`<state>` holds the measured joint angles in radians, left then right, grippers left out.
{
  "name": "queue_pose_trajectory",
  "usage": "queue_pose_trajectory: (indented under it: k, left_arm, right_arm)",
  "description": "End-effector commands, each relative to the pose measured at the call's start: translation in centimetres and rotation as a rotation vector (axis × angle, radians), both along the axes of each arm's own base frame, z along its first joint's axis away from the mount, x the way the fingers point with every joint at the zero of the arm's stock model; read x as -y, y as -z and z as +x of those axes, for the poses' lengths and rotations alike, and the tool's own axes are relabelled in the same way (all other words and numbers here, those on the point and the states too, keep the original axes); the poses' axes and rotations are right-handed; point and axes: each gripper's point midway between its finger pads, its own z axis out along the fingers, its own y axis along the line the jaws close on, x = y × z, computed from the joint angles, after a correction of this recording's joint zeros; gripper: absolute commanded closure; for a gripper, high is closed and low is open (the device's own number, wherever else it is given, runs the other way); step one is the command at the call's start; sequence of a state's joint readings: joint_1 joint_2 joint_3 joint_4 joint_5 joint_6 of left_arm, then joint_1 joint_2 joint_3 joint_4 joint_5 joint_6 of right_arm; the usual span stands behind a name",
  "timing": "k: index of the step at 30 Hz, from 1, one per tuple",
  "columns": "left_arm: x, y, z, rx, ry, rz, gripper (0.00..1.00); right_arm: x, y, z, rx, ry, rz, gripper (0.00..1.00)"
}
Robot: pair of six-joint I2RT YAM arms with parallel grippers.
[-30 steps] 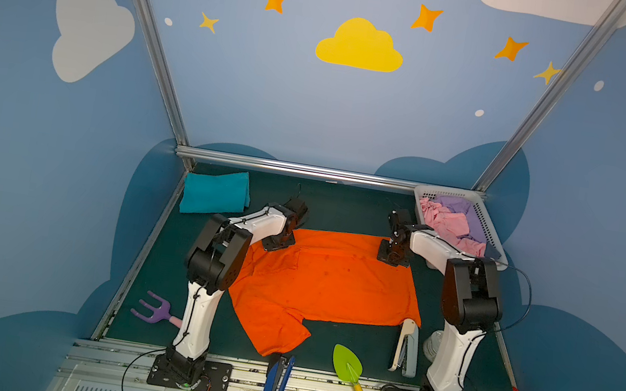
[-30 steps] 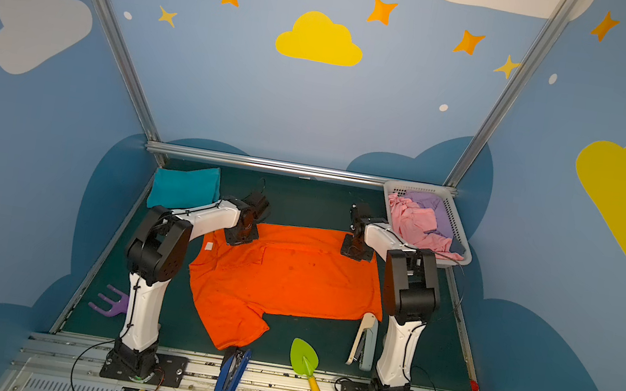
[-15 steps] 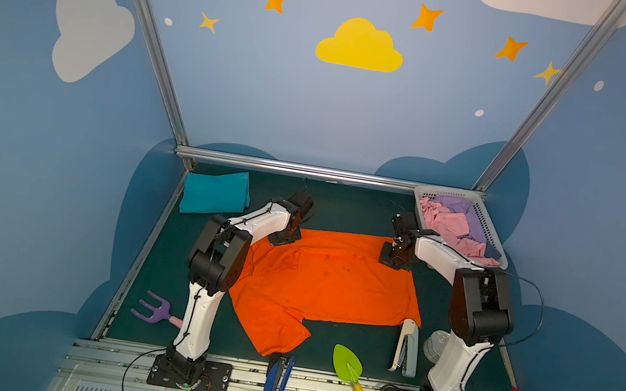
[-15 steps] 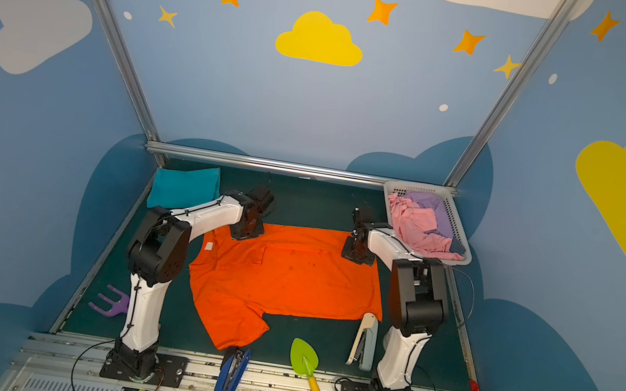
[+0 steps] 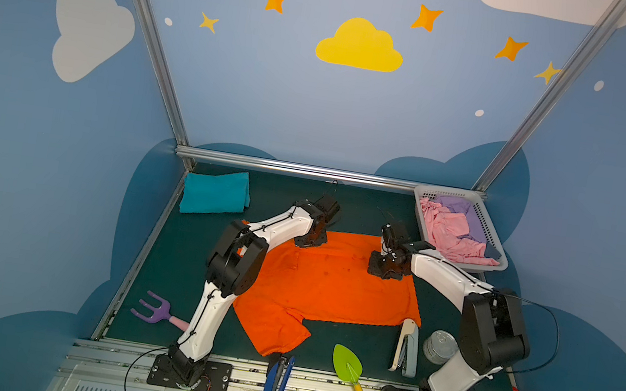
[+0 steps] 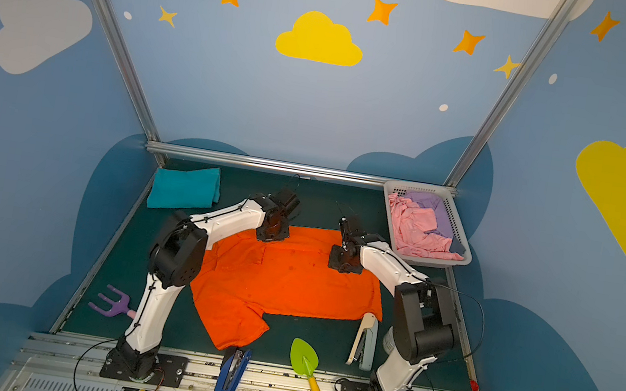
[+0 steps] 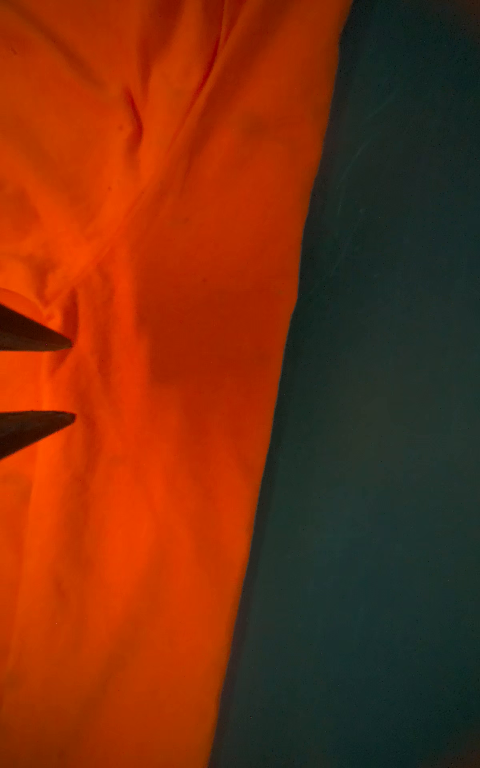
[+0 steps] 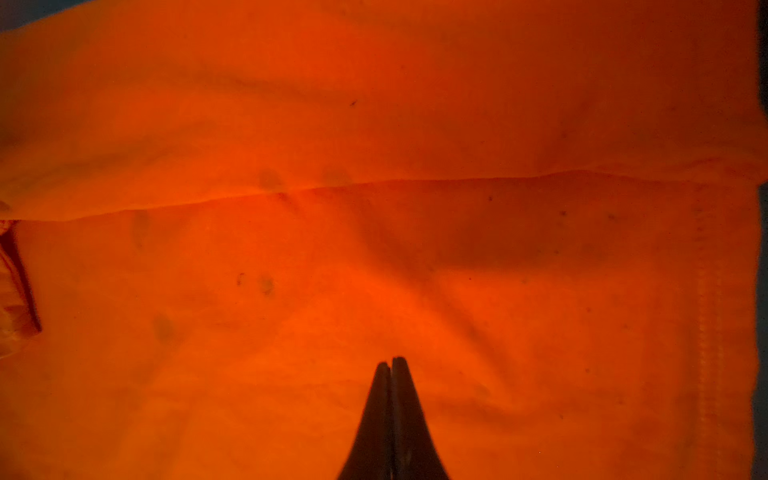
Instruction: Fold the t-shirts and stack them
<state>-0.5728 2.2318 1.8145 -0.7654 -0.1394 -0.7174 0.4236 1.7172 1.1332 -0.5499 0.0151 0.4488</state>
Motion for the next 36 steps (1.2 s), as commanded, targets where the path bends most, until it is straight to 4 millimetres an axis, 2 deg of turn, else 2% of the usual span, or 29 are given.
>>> queue_pose_trajectory:
  k: [1,7,11,17,20,22,26,29,32,36]
  left_arm:
    - [-0.6,1.6,0.1,-0.041,-0.001,0.035,0.73]
    - [-0.7,4.3,2.2,-0.056,-0.001,0.043,0.74]
    - [-0.4,5.5,4.2,-0.064,0.0,0.016,0.74]
    - [0.0,4.7,8.3,-0.005,0.022,-0.028,0.74]
    - [0.3,3.6,9.8,0.02,0.03,-0.054,0.74]
    - [0.4,2.6,10.3,0.036,0.035,-0.062,0.74]
    - [0.4,-0.5,10.2,0.074,0.043,-0.077,0.74]
    - [0.2,-4.0,9.1,0.112,0.046,-0.081,0.74]
    - [-0.1,-7.7,7.1,0.167,0.045,-0.087,0.73]
    - [-1.7,-11.2,3.0,0.214,0.028,-0.069,0.72]
  right_arm:
    - [-0.9,1.7,0.1,-0.043,-0.006,0.031,1.0]
    - [-1.8,4.3,1.5,-0.107,0.005,0.043,1.0]
    - [-1.5,4.8,3.9,-0.108,0.034,0.059,1.0]
    - [-0.5,4.6,8.5,-0.085,0.069,0.07,1.0]
    - [-0.5,3.6,10.1,-0.059,0.073,0.072,1.0]
    - [-0.4,3.0,10.5,-0.045,0.075,0.073,1.0]
    - [-0.3,1.7,9.5,-0.03,0.073,0.089,1.0]
    - [-0.1,1.0,7.4,-0.032,0.072,0.092,1.0]
    - [0.3,0.4,4.8,-0.033,0.073,0.094,1.0]
    - [1.2,-1.3,1.5,-0.008,0.078,0.088,1.0]
